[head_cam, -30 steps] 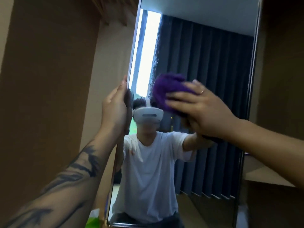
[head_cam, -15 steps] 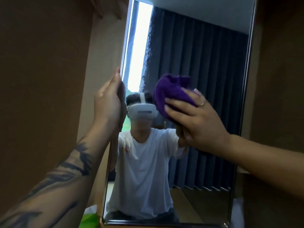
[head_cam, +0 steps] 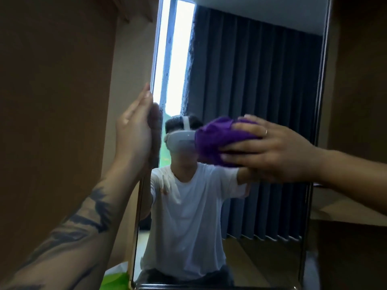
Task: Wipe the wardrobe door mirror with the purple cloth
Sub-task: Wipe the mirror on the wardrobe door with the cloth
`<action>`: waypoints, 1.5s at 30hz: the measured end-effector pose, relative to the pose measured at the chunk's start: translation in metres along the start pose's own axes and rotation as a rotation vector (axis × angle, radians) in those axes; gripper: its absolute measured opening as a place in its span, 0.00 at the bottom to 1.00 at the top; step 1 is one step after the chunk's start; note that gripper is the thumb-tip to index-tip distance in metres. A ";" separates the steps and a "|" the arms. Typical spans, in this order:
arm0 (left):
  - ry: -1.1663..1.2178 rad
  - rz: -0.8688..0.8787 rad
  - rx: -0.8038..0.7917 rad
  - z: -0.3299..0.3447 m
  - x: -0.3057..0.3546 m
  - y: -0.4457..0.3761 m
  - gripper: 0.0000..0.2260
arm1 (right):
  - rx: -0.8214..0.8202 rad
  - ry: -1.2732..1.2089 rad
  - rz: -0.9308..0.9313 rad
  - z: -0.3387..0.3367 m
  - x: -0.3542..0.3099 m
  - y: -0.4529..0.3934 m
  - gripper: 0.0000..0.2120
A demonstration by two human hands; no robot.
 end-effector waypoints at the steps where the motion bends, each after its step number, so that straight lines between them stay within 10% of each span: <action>1: 0.017 -0.015 0.004 -0.001 -0.002 -0.001 0.16 | 0.045 0.010 0.122 -0.005 0.018 -0.001 0.21; 4: 0.075 -0.045 0.032 -0.004 -0.006 -0.001 0.16 | 0.182 0.024 0.405 -0.009 0.018 0.005 0.21; 10: 0.066 -0.026 0.029 0.001 0.000 0.004 0.15 | 0.011 -0.012 -0.075 0.003 -0.029 0.016 0.23; 16: 0.055 -0.029 0.024 0.001 -0.001 0.006 0.16 | 0.154 -0.010 0.431 -0.017 0.027 0.034 0.17; 21: 0.027 -0.006 0.018 0.003 0.004 0.007 0.16 | -0.079 -0.032 -0.052 0.003 -0.038 0.049 0.21; 26: 0.066 -0.020 0.016 0.001 0.000 0.005 0.15 | 0.010 0.052 0.314 -0.009 0.015 0.047 0.24; 31: 0.057 -0.018 -0.009 -0.001 -0.003 0.002 0.16 | -0.054 0.009 0.048 0.003 -0.015 0.059 0.20; 36: 0.083 -0.026 -0.007 -0.001 -0.006 0.001 0.16 | 0.024 0.016 0.383 -0.002 0.005 0.063 0.22; 41: 0.072 -0.034 -0.017 0.000 -0.005 0.005 0.16 | -0.115 -0.010 -0.031 0.003 -0.016 0.067 0.19; 45: 0.050 -0.028 -0.002 0.000 -0.004 0.006 0.16 | -0.010 0.073 0.371 -0.017 0.057 0.062 0.22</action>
Point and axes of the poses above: each hand's wrist, its own y-axis away from the middle knuckle, its own z-axis out of the palm, x = y × z, the point moved 9 cm from there along -y, towards the middle knuckle, and after that the axes turned 4 degrees about x, right-handed, at the moved point
